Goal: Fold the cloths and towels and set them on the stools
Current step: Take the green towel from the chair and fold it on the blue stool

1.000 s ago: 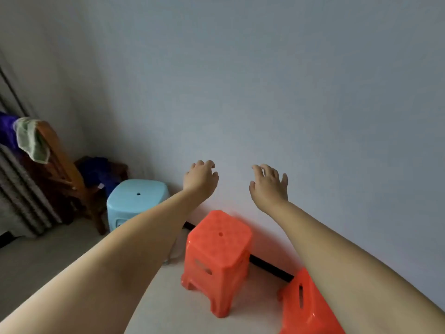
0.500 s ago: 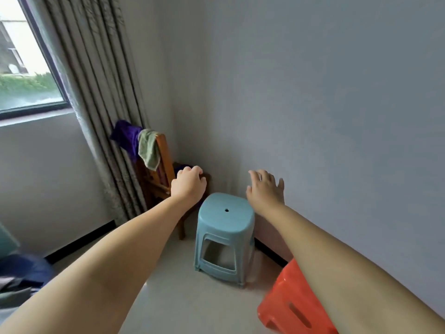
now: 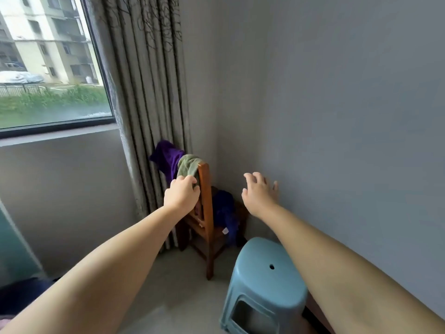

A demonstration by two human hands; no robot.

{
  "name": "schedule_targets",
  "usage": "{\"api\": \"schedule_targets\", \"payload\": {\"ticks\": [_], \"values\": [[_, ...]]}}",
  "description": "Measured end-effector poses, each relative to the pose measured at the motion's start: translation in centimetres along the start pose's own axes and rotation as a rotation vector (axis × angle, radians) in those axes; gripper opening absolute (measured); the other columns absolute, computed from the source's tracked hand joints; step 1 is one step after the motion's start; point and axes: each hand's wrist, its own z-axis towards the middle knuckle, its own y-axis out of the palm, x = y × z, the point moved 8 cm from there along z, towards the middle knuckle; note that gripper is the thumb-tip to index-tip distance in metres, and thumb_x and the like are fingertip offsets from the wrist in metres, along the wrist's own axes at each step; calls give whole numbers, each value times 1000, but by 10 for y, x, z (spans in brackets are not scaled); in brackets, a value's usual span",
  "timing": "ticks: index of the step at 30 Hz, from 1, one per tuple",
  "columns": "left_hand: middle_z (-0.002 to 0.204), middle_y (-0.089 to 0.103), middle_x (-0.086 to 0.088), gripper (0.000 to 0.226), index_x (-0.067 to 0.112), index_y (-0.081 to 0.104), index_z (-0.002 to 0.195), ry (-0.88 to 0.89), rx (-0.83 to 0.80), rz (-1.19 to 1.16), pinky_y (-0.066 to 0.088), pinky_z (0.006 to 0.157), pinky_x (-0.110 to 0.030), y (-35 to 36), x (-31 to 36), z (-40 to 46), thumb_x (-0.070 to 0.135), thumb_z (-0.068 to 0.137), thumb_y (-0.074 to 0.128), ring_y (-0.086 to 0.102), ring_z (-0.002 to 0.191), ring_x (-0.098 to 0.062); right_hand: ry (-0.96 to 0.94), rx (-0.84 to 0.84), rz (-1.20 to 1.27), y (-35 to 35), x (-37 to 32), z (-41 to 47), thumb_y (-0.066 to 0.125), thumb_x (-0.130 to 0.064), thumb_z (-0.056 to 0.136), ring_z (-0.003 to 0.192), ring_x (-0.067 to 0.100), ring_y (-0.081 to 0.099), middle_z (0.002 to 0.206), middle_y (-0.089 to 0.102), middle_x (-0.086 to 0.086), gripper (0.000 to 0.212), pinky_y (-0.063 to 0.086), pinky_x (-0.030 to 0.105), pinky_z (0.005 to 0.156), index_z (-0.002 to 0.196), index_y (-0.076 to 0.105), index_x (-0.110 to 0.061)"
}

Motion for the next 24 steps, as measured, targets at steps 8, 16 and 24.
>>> {"api": "schedule_targets", "payload": {"ticks": [8, 16, 24], "values": [[114, 55, -8, 29, 19, 58, 115, -148, 12, -35, 43, 95, -42, 17, -57, 134, 29, 91, 44, 49, 113, -30, -87, -57, -23, 41, -36, 153, 35, -27, 98, 138, 27, 30, 152, 26, 5, 48, 17, 53, 115, 145, 25, -23], [116, 58, -12, 32, 16, 58, 117, -35, -139, -18, 45, 95, -43, 70, -88, 269, 30, 89, 52, 51, 113, -31, 2, -313, 191, 120, -55, 255, 34, -35, 98, 114, 28, 53, 129, 54, 7, 38, 41, 34, 85, 131, 43, -18], [137, 49, -7, 48, 18, 47, 132, 257, -444, 304, 34, 104, -41, 144, -80, 383, 47, 96, 36, 39, 130, -27, 364, -353, 500, 183, -46, 323, 32, -38, 99, 72, 20, 49, 72, 48, -1, 38, 37, 29, 69, 72, 45, -14]]}}
